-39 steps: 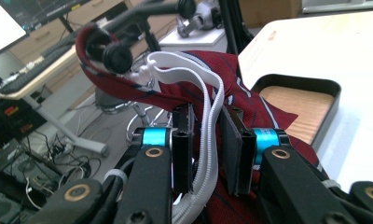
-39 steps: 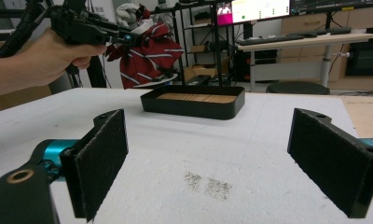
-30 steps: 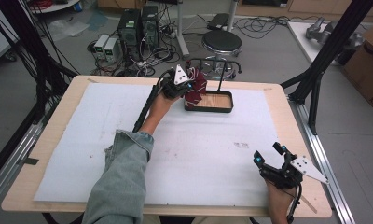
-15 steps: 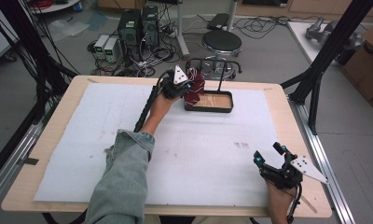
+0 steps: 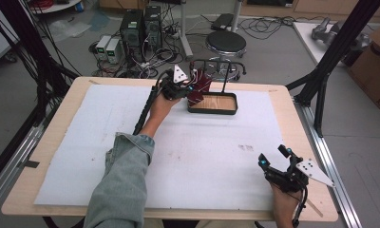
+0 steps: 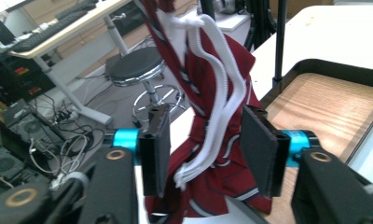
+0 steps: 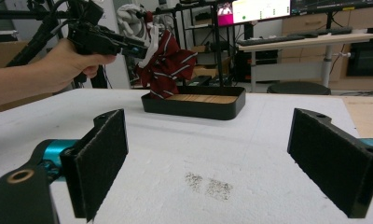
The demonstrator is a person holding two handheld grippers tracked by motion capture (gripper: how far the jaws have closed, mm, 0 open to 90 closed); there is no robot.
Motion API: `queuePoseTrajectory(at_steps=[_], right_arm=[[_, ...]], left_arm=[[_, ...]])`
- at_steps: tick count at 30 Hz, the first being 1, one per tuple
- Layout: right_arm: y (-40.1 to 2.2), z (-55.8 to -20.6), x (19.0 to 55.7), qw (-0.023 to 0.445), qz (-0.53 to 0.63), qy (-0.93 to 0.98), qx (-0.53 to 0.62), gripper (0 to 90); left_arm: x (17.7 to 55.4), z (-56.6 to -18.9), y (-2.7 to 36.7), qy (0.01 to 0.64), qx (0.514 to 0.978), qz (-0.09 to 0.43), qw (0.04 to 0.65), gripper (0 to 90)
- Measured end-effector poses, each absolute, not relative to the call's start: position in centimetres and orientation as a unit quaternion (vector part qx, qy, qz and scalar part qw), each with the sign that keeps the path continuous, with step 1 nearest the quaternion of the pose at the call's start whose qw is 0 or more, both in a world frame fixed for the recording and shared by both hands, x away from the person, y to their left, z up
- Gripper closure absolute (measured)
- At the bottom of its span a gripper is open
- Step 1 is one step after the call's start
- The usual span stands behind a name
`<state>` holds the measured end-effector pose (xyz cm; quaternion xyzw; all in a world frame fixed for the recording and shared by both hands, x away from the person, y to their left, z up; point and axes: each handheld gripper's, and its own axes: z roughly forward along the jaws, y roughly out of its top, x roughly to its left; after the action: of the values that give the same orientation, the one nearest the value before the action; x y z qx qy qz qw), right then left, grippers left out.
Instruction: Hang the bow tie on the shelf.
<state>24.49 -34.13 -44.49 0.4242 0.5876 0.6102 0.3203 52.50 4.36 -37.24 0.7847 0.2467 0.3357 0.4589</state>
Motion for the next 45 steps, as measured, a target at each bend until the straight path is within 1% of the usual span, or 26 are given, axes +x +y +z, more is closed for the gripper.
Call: queuePoseTrajectory(at_steps=[6,13,16,20,22,27,42,45], right_arm=[[-34.1,-44.5,24.5,0.322,0.610,0.588,0.423,11.2],[-34.1,-44.5,24.5,0.323,0.609,0.588,0.424,11.2],[-34.1,-44.5,24.5,0.323,0.609,0.587,0.424,11.2],[-34.1,-44.5,24.5,0.325,0.609,0.586,0.425,11.1],[-34.1,-44.5,24.5,0.326,0.608,0.586,0.424,11.1],[-34.1,-44.5,24.5,0.328,0.607,0.586,0.425,11.1],[-34.1,-44.5,24.5,0.333,0.605,0.584,0.426,11.1],[-34.1,-44.5,24.5,0.334,0.605,0.583,0.427,11.1]], left_arm=[[51.6,-36.1,6.1,0.254,0.771,0.337,0.477,44.6],[50.1,-34.8,8.6,0.260,0.756,0.335,0.499,40.6],[49.4,-34.3,9.6,0.258,0.752,0.337,0.504,40.5],[48.6,-33.8,11.0,0.265,0.746,0.333,0.512,37.7],[48.3,-33.6,11.5,0.268,0.741,0.335,0.517,34.5],[47.1,-33.2,13.4,0.279,0.729,0.333,0.529,31.2],[42.7,-32.7,18.6,0.301,0.702,0.358,0.538,22.0],[41.6,-32.7,19.6,0.302,0.696,0.369,0.536,20.6]])
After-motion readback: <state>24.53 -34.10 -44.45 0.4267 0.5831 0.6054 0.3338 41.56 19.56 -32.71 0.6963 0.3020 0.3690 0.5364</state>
